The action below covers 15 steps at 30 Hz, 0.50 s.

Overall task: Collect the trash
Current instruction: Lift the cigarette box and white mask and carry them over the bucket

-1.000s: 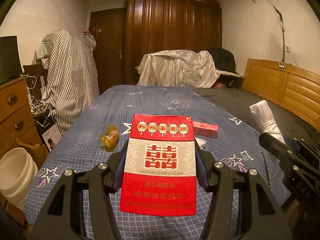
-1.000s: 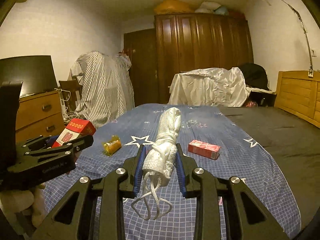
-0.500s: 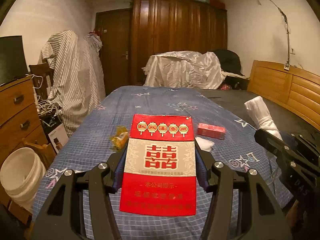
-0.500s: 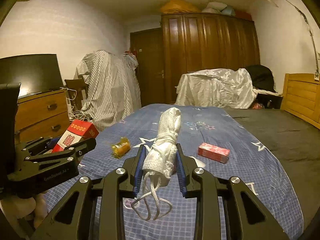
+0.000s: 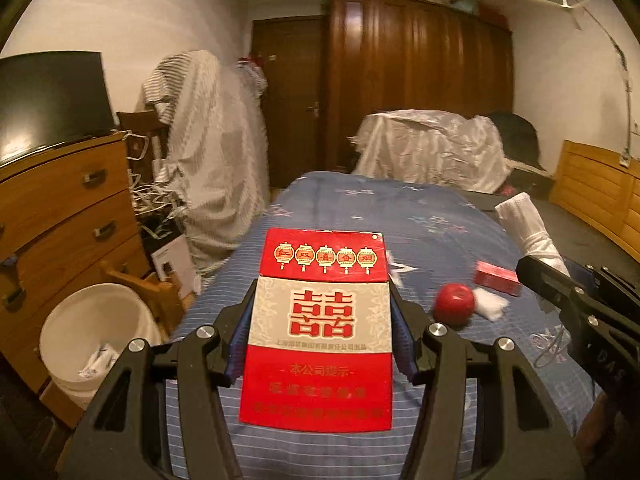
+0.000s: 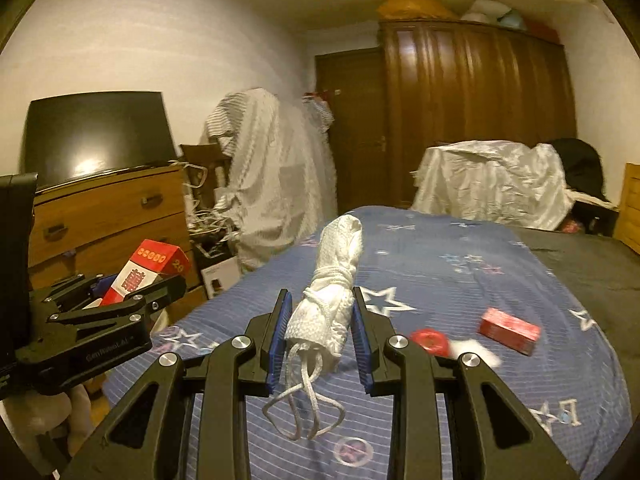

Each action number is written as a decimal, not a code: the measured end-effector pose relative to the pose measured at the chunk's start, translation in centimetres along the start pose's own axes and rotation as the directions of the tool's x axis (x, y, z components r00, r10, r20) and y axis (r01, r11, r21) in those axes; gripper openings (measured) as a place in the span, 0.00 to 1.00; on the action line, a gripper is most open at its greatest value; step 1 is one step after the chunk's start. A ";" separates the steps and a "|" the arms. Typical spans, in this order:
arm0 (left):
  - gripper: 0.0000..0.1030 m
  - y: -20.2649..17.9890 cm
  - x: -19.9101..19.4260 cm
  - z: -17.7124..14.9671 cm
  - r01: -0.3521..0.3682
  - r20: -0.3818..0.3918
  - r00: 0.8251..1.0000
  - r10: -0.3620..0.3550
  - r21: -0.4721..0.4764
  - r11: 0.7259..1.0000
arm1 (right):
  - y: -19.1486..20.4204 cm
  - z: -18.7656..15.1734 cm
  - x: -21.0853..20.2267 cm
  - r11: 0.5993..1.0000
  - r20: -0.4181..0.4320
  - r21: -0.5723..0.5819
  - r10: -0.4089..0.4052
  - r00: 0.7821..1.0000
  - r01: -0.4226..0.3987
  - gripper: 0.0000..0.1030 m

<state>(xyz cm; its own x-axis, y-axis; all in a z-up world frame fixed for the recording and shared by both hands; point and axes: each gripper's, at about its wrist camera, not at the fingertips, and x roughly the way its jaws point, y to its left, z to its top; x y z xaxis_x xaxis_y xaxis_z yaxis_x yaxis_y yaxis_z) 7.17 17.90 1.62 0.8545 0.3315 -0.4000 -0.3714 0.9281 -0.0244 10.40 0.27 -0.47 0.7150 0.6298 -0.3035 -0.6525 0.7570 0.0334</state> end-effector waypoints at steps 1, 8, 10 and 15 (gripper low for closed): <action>0.53 0.9 -0.1 0.1 -0.014 0.001 1.000 0.014 -0.007 1.000 | 0.6 0.2 0.5 1.000 -0.005 -0.003 0.013 1.000 -0.013 0.30; 0.53 6.6 -0.5 0.7 -0.103 -0.002 0.995 0.103 -0.052 0.993 | 6.6 2.3 4.4 0.992 -0.029 -0.054 0.110 0.994 -0.111 0.30; 0.53 8.1 -0.7 0.8 -0.126 -0.004 0.992 0.126 -0.062 0.990 | 8.5 3.0 5.5 0.988 -0.035 -0.063 0.139 0.990 -0.141 0.30; 0.53 12.0 -1.2 1.2 -0.188 -0.013 0.982 0.188 -0.089 0.978 | 13.1 4.6 8.0 0.973 -0.058 -0.085 0.211 0.976 -0.216 0.30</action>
<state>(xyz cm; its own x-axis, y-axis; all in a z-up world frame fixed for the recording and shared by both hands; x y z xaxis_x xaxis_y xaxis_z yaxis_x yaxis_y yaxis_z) 2.15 28.91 2.90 0.7647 0.4978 -0.4092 -0.5565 0.8303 -0.0299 8.71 16.05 1.95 0.5450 0.7643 -0.3447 -0.8104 0.5856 0.0174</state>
